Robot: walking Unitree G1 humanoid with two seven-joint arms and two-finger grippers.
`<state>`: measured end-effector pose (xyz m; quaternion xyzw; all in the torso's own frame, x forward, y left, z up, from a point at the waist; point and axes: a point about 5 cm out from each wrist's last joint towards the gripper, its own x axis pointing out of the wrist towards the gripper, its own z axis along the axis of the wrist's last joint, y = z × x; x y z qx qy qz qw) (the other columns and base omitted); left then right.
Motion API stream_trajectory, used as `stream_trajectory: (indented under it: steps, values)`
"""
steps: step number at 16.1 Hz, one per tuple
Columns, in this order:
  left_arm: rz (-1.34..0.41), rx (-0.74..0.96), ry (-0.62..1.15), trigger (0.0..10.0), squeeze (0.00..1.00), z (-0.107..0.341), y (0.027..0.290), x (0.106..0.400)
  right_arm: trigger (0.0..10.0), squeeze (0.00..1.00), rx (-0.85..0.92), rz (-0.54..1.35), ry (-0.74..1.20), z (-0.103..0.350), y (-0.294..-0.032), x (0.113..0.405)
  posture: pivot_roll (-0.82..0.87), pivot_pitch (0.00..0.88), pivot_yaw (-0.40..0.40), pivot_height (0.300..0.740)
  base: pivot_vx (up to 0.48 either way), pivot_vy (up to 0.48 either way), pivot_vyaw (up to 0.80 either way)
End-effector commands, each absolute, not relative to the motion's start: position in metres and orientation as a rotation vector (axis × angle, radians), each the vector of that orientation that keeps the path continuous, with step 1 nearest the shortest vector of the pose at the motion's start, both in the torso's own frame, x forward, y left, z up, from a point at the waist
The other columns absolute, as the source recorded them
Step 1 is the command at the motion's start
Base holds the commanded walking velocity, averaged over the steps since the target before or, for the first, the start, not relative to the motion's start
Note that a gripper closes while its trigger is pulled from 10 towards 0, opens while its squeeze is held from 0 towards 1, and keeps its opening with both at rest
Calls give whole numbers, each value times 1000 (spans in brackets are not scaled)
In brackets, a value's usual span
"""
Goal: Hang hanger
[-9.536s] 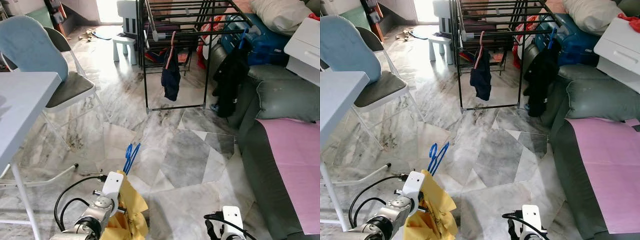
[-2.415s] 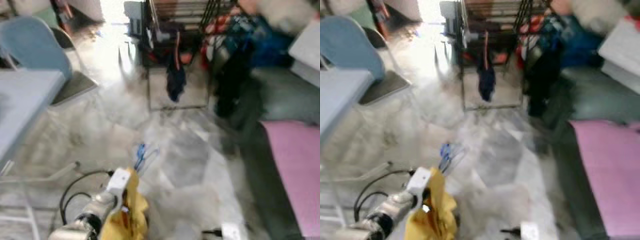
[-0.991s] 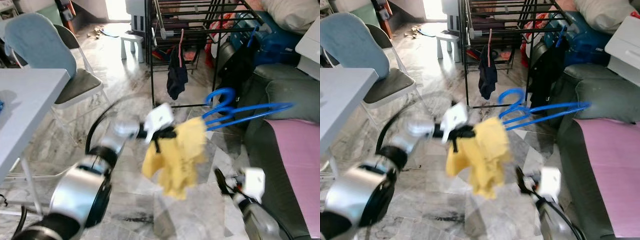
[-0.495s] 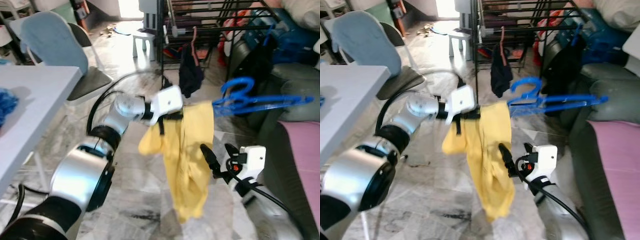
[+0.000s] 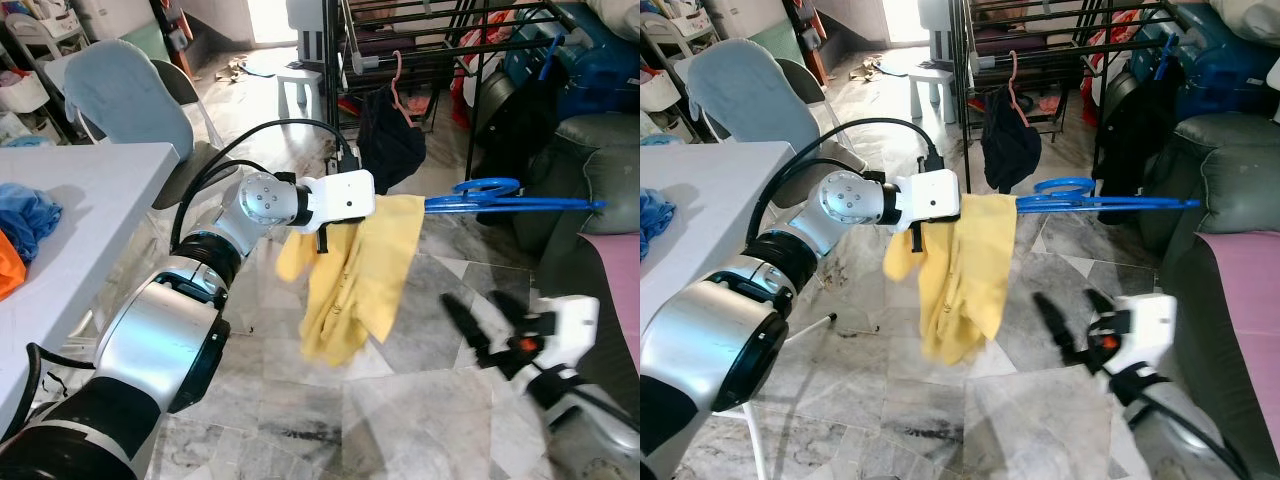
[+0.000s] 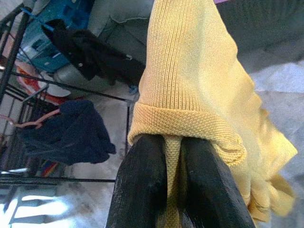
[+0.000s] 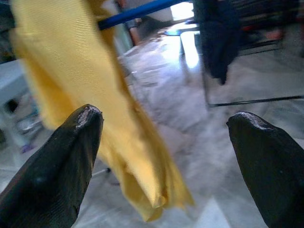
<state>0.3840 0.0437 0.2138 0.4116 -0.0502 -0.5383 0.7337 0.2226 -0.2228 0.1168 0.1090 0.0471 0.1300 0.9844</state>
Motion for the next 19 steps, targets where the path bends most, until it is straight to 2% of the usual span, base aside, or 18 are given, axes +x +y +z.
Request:
stream_trajectory:
  steps: [1,2,7,12,15,19]
  values:
    - [-1171,839,-110,10000,0,219,46,386,10000,0,220,210,73,119,-228,226,-105,0,135,740,0,0,0]
    - [-1174,691,-55,10000,0,209,44,385,10000,0,237,152,72,117,-232,229,-103,0,128,740,0,0,-700]
    - [-1134,447,7,10000,0,192,47,383,10000,0,215,187,84,119,-226,235,-101,0,97,740,0,0,-798]
    - [-1133,390,2,10000,0,191,43,382,10000,0,197,213,81,123,-223,244,-106,0,76,740,0,305,-791]
    - [-1140,394,-10,10000,0,190,40,381,10000,0,195,218,76,123,-221,246,-107,0,69,740,0,310,0]
    - [-1132,356,-17,10000,0,185,38,379,10000,0,193,212,81,120,-217,248,-108,0,70,740,0,0,0]
